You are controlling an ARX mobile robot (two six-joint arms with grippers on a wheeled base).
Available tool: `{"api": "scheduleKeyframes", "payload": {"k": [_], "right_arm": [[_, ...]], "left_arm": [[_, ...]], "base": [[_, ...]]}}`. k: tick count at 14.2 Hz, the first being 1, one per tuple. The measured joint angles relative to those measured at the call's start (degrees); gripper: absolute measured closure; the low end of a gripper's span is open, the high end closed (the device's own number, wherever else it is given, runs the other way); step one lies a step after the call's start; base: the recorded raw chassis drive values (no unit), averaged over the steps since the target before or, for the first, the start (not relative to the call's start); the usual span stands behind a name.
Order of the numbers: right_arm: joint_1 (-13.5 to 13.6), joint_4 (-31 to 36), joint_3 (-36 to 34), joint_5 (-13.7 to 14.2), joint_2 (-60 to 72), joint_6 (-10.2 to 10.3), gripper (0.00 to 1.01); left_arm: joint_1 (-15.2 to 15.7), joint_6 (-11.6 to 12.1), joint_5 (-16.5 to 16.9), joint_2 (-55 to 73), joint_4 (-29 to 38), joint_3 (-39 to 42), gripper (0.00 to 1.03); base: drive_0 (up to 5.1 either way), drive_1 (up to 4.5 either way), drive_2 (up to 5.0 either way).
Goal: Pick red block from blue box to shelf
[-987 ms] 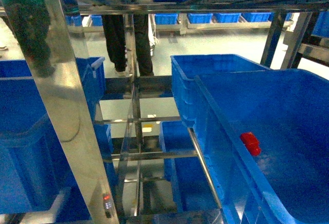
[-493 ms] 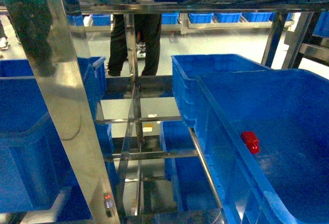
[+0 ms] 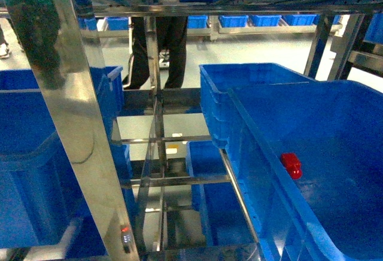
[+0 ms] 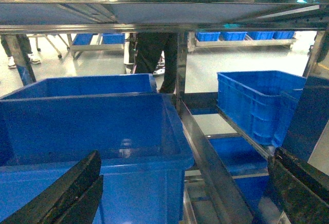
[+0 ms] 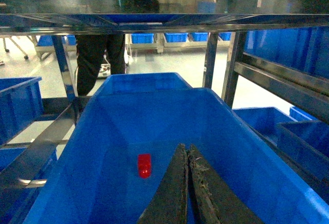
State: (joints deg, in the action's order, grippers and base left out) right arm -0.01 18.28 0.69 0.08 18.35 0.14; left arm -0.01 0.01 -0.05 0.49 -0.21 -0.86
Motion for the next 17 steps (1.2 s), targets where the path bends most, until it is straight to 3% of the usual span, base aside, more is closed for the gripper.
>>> {"api": "scheduleKeyframes", "payload": {"k": [7, 9, 10, 16, 17], "right_arm": [[0.0, -8.1, 0.0, 0.0, -8.2, 0.0, 1.0], [0.0, -17.4, 0.3, -0.1, -18.1, 0.0, 1.0], [0.0, -18.7, 0.0, -0.1, -18.1, 0.0, 1.0], [0.0, -18.5, 0.0, -0.1, -18.1, 0.0, 1.0], [0.0, -18.5, 0.0, -0.1, -18.1, 0.0, 0.89]], "left_arm": [[0.0, 0.0, 0.0, 0.0, 0.0, 0.0, 0.05], [0.0, 0.0, 0.0, 0.0, 0.0, 0.0, 0.05], [0.0, 0.0, 0.0, 0.0, 0.0, 0.0, 0.05], [0.0, 0.0, 0.0, 0.0, 0.0, 0.0, 0.05], [0.0, 0.0, 0.0, 0.0, 0.0, 0.0, 0.05]], "base": [[0.0, 0.0, 0.0], [0.0, 0.0, 0.0], [0.0, 0.0, 0.0], [0.0, 0.0, 0.0], [0.0, 0.0, 0.0]]}}
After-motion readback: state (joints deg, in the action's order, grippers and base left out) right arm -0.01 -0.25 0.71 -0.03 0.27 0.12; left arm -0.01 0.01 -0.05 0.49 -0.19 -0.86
